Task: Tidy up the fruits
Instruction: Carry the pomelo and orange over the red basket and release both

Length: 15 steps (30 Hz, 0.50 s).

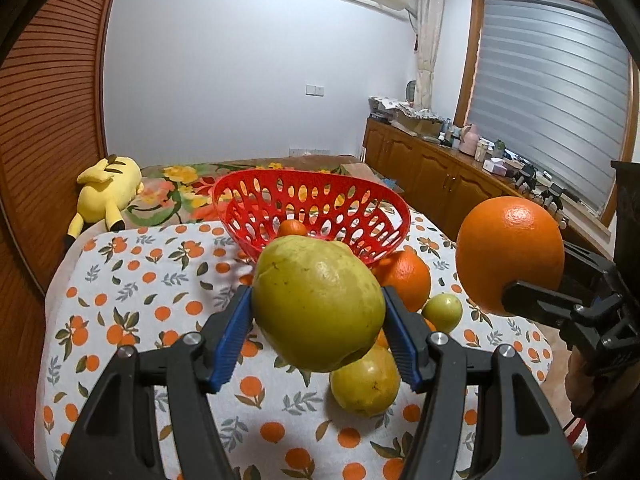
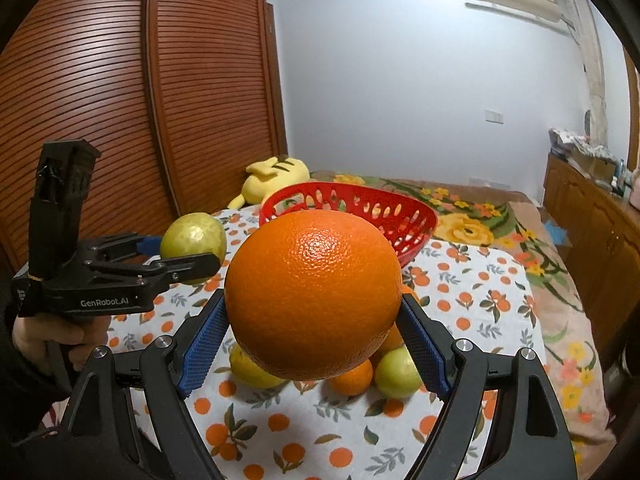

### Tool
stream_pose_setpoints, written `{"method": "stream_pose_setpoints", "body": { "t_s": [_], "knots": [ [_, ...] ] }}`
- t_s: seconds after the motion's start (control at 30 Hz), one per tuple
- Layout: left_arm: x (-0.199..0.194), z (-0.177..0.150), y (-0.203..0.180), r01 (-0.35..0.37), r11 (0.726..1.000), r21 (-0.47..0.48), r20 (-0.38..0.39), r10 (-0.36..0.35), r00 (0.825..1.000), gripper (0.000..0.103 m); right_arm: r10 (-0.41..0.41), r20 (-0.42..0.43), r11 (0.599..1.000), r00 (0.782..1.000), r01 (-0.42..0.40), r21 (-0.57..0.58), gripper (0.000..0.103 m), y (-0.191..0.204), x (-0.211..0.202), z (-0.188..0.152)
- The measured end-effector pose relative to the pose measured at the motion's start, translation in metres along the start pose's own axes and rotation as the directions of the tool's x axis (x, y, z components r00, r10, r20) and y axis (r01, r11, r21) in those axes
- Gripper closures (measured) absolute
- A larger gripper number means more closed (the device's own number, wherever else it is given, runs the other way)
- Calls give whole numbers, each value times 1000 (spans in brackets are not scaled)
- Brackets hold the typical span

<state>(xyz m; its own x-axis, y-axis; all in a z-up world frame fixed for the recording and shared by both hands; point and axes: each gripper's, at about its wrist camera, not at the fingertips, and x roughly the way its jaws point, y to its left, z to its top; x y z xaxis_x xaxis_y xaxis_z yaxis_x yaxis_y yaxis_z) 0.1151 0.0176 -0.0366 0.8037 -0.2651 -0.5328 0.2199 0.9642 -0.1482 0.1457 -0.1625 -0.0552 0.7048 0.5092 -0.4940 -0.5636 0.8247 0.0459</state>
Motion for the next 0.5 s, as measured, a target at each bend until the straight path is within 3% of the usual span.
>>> {"method": "stream_pose_setpoints", "body": {
  "t_s": [0.5],
  "knots": [
    [29, 17, 2, -2, 1000, 8, -13, 2, 1000, 40, 14, -9, 999, 1000, -14, -30, 18, -27, 34, 39]
  ]
}}
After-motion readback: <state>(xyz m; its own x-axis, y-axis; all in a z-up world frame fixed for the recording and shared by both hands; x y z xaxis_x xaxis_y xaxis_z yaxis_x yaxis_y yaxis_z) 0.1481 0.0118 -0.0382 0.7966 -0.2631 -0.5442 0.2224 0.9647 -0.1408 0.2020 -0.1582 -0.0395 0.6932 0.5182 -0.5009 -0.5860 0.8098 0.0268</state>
